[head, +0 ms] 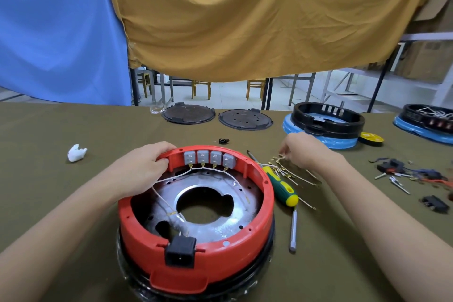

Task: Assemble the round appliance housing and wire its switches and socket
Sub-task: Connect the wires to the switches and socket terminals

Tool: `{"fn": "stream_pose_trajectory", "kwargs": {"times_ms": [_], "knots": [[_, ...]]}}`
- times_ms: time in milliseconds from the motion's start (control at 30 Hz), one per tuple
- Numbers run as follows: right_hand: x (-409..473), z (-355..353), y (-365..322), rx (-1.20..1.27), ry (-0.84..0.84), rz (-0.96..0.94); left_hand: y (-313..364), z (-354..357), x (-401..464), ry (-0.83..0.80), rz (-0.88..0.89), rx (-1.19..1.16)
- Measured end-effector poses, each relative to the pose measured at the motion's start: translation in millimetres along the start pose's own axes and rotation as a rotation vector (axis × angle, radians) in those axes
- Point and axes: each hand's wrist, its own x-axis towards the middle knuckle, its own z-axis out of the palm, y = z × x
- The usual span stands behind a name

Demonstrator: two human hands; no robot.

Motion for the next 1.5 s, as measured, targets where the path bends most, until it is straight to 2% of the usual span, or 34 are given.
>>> {"fn": "stream_pose_trajectory", "kwargs": {"times_ms": [133, 267, 433, 667, 867, 1033, 1167, 1200, 1267, 1333, 1367, 1433, 1500], "knots": [[0, -23, -14, 0.208, -0.07, -0.101, 1, 0, 0, -0.004, -0.002, 0.004], [-6, -15, -28, 0.065, -0.165, -0.123, 2, -1, -1, -0.003, -0.005, 0.007], [-6, -11, -19, 0.168, -0.12, -0.114, 3, -1, -2, -0.008, -0.006, 0.004], [-8, -37, -18, 0.674, -0.07, -0.074, 1, -1, -1, -0.015, -0.004, 0.019], [-20, -48, -58, 1.301, -0.182, -0.079, 3, -2, -4, -0.014, -0.013, 0.042], [-33, -50, -95, 1.449, -0.235, -0.2, 7, -3, -7, -0.044, -0.015, 0.079], [-41, -51, -109, 1.679, -0.361, -0.259, 8, -8, -9, -0.08, -0.027, 0.114], [-43, -50, -112, 1.697, -0.36, -0.272, 8, -10, -9, -0.087, -0.028, 0.139], [-45, -47, -118, 1.586, -0.227, -0.276, 10, -11, -10, -0.075, -0.018, 0.211], [-49, -44, -125, 1.396, -0.065, -0.281, 12, -11, -11, 0.002, 0.017, 0.256], [-50, -43, -128, 1.359, -0.037, -0.295, 13, -11, -11, 0.059, 0.065, 0.243], [-52, -41, -134, 1.386, -0.052, -0.324, 18, -13, -13, 0.111, 0.194, 0.088], [-53, -40, -138, 1.415, -0.041, -0.321, 24, -15, -16, 0.043, 0.286, -0.24]]}}
